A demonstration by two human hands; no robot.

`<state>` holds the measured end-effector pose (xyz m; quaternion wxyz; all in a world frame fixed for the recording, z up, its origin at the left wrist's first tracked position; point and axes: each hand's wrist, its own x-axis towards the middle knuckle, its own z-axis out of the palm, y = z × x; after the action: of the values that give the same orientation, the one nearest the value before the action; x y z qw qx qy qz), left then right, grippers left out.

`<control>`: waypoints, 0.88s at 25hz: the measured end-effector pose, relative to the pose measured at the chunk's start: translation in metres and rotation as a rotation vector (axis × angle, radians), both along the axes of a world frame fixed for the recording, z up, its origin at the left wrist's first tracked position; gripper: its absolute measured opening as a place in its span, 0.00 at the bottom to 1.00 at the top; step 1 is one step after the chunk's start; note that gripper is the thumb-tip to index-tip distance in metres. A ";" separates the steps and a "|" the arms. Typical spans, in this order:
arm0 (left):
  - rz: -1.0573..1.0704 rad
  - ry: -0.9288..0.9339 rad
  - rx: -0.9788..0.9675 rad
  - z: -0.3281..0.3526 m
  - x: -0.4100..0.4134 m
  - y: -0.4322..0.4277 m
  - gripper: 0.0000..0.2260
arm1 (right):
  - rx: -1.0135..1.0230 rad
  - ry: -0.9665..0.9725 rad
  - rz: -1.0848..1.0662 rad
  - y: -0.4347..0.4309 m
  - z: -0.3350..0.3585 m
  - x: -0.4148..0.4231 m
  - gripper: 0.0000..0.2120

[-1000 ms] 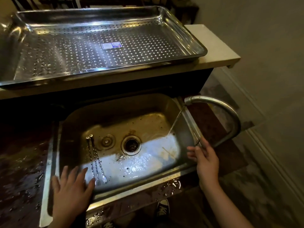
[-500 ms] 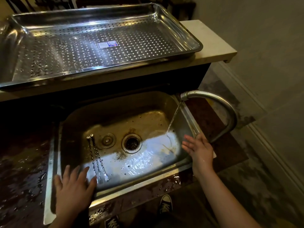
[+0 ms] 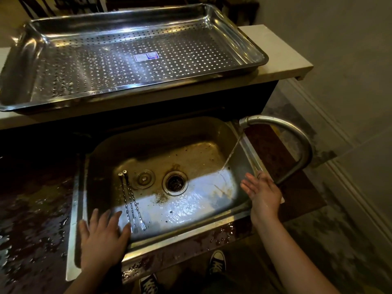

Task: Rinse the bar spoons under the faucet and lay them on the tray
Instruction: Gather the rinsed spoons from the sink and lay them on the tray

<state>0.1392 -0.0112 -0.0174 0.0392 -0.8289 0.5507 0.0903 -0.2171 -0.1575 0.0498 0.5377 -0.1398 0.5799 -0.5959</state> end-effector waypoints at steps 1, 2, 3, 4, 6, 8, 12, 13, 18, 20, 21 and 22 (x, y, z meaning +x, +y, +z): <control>-0.001 -0.003 0.001 0.000 0.000 0.000 0.31 | -0.001 -0.007 -0.002 0.000 0.000 -0.001 0.17; -0.005 -0.004 0.004 -0.001 0.001 0.000 0.31 | 0.002 -0.001 0.000 0.001 0.001 -0.001 0.18; -0.008 -0.007 0.004 -0.001 0.001 0.000 0.31 | 0.008 0.008 0.013 0.001 0.001 -0.002 0.17; -0.010 -0.009 0.003 -0.002 0.002 0.000 0.31 | 0.017 0.007 0.026 0.002 0.001 -0.002 0.16; -0.008 -0.014 0.001 -0.003 0.002 0.001 0.31 | 0.010 -0.017 0.030 0.004 0.001 -0.002 0.18; -0.009 -0.022 -0.004 -0.004 0.003 0.001 0.31 | -0.012 -0.018 0.001 0.004 0.000 -0.003 0.20; -0.004 -0.025 -0.010 -0.003 0.001 0.001 0.31 | -0.021 -0.025 -0.002 0.006 -0.002 -0.002 0.20; 0.001 -0.023 -0.012 -0.002 0.001 0.001 0.31 | -0.023 -0.021 0.001 0.006 -0.003 -0.003 0.19; 0.003 -0.007 -0.005 -0.001 0.001 0.002 0.31 | -0.038 0.024 -0.002 0.010 -0.002 -0.003 0.17; 0.006 0.003 -0.015 -0.001 0.001 0.002 0.30 | -0.034 0.062 0.010 0.013 -0.004 -0.003 0.16; 0.008 0.003 -0.021 -0.002 0.001 0.001 0.30 | -0.030 0.064 0.018 0.014 -0.004 -0.004 0.14; 0.012 0.004 -0.026 -0.002 0.001 0.001 0.30 | -0.026 0.062 0.026 0.014 -0.004 -0.005 0.13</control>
<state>0.1406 -0.0104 -0.0199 0.0266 -0.8323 0.5471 0.0850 -0.2219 -0.1436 0.0453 0.5251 -0.1728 0.5866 -0.5918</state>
